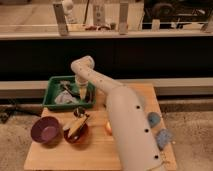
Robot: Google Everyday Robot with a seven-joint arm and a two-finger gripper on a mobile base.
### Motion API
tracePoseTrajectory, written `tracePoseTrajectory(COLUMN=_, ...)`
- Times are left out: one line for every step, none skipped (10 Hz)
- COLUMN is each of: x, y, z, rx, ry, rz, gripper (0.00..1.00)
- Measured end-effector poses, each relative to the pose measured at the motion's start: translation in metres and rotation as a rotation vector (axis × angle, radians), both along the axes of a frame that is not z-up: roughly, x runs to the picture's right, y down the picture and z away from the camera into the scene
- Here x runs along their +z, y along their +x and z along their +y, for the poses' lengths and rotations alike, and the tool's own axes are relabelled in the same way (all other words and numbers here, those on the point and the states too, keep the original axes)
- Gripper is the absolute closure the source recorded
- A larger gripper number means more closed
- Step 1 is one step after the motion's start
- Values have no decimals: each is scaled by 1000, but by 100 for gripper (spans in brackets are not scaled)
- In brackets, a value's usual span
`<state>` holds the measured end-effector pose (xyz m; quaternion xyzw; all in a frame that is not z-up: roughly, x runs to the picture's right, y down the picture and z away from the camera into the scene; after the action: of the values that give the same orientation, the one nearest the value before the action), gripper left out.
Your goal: Place brush in table surface
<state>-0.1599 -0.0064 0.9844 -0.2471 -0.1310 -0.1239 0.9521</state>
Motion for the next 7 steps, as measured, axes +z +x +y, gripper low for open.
tracePoseTrajectory(x=3, y=-1, z=3, rx=-6, ry=-5, rz=4, gripper=20)
tracePoseTrajectory(x=5, y=-1, z=4, rx=-8, ry=-8, rz=5, gripper=20)
tracePoseTrajectory(x=10, y=0, z=7, rx=-13, ry=-14, rz=8, gripper=20)
tracePoseTrajectory(x=14, y=2, z=10, rx=-17, ry=-22, rz=10, gripper=23)
tracePoseTrajectory(x=17, y=3, z=12, rx=-19, ry=-28, rz=10, gripper=30)
tracePoseTrajectory(x=20, y=3, z=14, rx=-21, ry=-35, rz=9, gripper=42)
tracePoseTrajectory(x=21, y=4, z=14, rx=-20, ry=-40, rz=9, gripper=52)
